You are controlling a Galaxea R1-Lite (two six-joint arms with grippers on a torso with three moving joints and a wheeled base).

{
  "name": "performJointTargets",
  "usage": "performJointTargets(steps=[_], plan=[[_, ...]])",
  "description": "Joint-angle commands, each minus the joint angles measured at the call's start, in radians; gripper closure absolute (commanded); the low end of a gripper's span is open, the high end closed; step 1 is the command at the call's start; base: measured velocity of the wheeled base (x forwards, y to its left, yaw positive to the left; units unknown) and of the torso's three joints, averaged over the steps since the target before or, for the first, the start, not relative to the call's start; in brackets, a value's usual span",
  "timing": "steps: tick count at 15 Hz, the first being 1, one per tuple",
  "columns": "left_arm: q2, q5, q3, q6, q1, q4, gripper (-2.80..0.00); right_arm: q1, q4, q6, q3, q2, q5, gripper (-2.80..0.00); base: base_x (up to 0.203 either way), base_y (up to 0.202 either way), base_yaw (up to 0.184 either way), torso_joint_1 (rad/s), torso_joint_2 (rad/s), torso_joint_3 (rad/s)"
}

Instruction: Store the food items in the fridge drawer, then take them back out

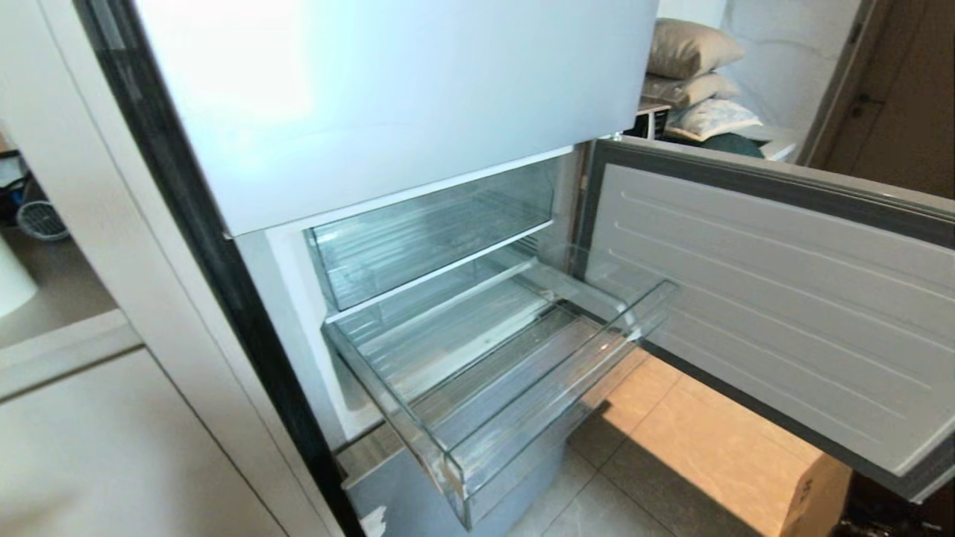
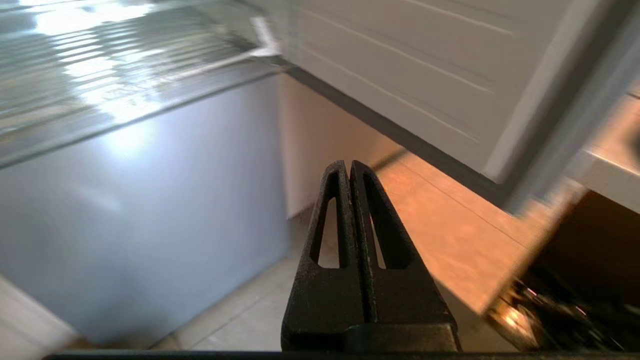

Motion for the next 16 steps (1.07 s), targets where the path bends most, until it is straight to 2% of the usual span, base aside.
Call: performJointTargets(steps=[1,4,8,10,11,13,15,16], plan=[[0.0,0.0,0.0,0.0,0.0,0.001,0.0,0.001,-0.001,-0.003,0.001,0.0,0.001,0.0,-0.004,0.006,-0.177,0.002,0.0,0.002],[0.0,0.0,0.0,0.0,0.0,0.001,0.0,0.002,-0.001,-0.004,0.0,0.0,0.002,0.0,0.0,0.006,-0.135,0.003,0.01,0.0],[0.0,0.0,0.0,0.0,0.0,0.001,0.0,-0.006,-0.001,0.012,-0.029,0.046,-0.007,0.0,0.0,0.0,0.0,0.0,0.0,0.0],[0.0,0.0,0.0,0.0,0.0,0.001,0.0,-0.023,-0.001,0.108,-0.158,0.203,-0.031,0.0,0.0,0.0,0.0,0.0,0.0,0.0],[0.0,0.0,0.0,0.0,0.0,0.001,0.0,-0.058,0.0,0.165,-0.233,0.317,-0.048,0.0,0.0,0.0,0.0,0.0,0.0,0.0],[0.0,0.0,0.0,0.0,0.0,0.001,0.0,-0.196,-0.001,0.227,-0.348,0.516,-0.079,0.0,0.0,0.0,0.0,0.0,0.0,0.0],[0.0,0.0,0.0,0.0,0.0,0.001,0.0,-0.45,-0.048,0.248,-0.413,0.711,-0.082,0.0,0.0,0.0,0.0,0.0,0.0,0.0],[0.0,0.0,0.0,0.0,0.0,0.001,0.0,-0.537,-0.098,0.253,-0.426,0.785,-0.075,0.0,0.0,0.0,0.0,0.0,0.0,0.0]])
